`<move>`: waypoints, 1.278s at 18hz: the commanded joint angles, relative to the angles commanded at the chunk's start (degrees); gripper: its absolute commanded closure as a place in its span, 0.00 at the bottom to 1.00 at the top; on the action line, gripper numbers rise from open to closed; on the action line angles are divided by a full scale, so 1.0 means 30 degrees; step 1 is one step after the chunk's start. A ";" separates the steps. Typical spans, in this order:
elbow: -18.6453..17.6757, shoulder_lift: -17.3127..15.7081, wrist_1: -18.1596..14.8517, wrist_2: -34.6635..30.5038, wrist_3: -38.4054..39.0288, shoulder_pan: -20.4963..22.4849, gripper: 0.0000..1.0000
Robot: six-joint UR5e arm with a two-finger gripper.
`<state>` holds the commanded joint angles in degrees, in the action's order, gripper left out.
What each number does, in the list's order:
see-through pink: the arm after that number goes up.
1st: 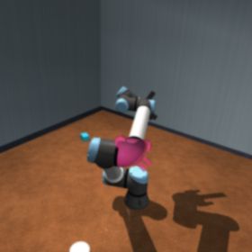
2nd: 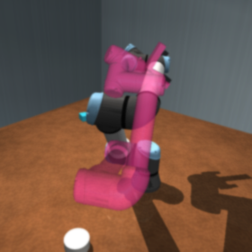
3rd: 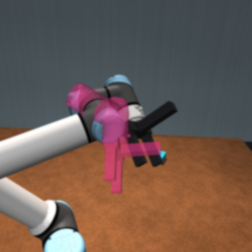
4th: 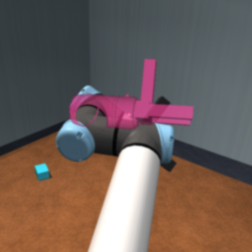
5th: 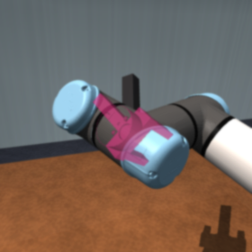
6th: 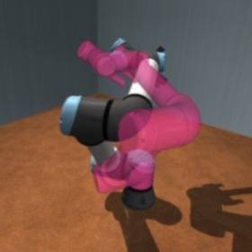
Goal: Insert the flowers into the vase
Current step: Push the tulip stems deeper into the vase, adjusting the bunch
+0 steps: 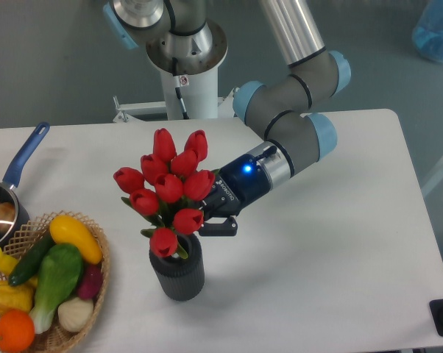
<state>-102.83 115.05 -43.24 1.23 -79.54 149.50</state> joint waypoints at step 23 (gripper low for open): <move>-0.0674 0.1084 0.0000 -0.0029 -0.1553 0.0146 0.83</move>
<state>-104.85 118.30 -43.24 1.14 -84.20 149.94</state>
